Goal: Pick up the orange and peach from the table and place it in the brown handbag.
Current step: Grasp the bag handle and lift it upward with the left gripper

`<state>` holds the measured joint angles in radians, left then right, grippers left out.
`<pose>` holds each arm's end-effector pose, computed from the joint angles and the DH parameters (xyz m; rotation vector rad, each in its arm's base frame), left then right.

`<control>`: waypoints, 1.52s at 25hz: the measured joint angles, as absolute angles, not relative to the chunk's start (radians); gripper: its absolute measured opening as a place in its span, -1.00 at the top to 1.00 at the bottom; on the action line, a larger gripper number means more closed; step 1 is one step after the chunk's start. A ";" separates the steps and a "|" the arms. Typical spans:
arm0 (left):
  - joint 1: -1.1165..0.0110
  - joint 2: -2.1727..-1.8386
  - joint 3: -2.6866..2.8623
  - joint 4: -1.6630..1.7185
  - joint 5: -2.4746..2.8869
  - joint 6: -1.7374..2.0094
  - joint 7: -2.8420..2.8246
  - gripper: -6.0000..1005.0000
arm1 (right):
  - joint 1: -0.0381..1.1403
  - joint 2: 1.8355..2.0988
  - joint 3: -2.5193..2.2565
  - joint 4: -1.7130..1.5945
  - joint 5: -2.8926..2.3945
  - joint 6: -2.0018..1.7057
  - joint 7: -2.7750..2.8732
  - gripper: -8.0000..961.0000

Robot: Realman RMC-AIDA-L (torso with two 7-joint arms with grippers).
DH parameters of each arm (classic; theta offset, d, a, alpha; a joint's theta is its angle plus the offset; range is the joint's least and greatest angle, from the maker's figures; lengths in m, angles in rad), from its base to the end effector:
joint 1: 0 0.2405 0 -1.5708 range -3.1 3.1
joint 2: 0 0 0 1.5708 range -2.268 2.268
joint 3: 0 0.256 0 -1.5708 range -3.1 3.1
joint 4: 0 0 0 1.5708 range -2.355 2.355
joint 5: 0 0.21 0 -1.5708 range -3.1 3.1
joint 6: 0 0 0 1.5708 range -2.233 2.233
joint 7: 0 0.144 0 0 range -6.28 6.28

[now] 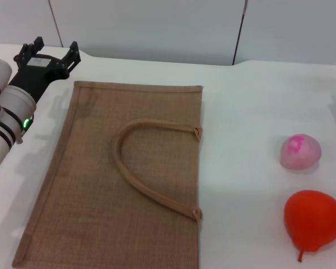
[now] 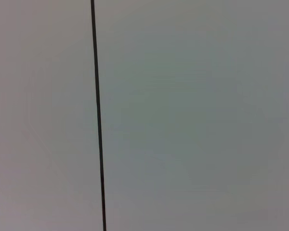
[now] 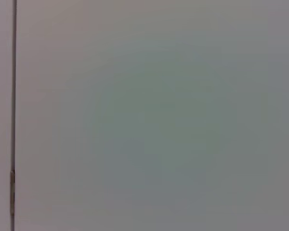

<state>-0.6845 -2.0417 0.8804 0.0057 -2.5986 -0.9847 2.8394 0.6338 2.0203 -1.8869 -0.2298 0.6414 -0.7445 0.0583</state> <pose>-0.3070 0.4054 0.0098 -1.6548 -0.5776 -0.6451 0.3053 0.4216 0.0119 -1.5893 0.6111 0.5171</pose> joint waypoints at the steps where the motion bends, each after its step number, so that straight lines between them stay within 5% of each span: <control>1: -0.684 -2.042 0.880 0.006 -2.599 -0.985 2.839 -0.68 | 0.634 2.020 -1.886 -0.229 0.642 -0.744 0.058 -0.60; 25: -0.683 -2.040 0.893 0.005 -2.566 -1.017 2.728 -0.66 | 0.626 2.020 -1.890 -0.228 0.639 -0.732 0.058 -0.60; 38: -0.666 -2.030 1.032 0.316 -1.871 -0.844 2.049 -0.66 | 0.624 2.015 -1.893 -0.225 0.635 -0.697 0.058 -0.60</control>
<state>-0.6657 -2.0303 1.0319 0.3164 -1.8707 -0.8443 2.0494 0.6243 2.0151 -1.8929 -0.2254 0.6351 -0.6967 0.0582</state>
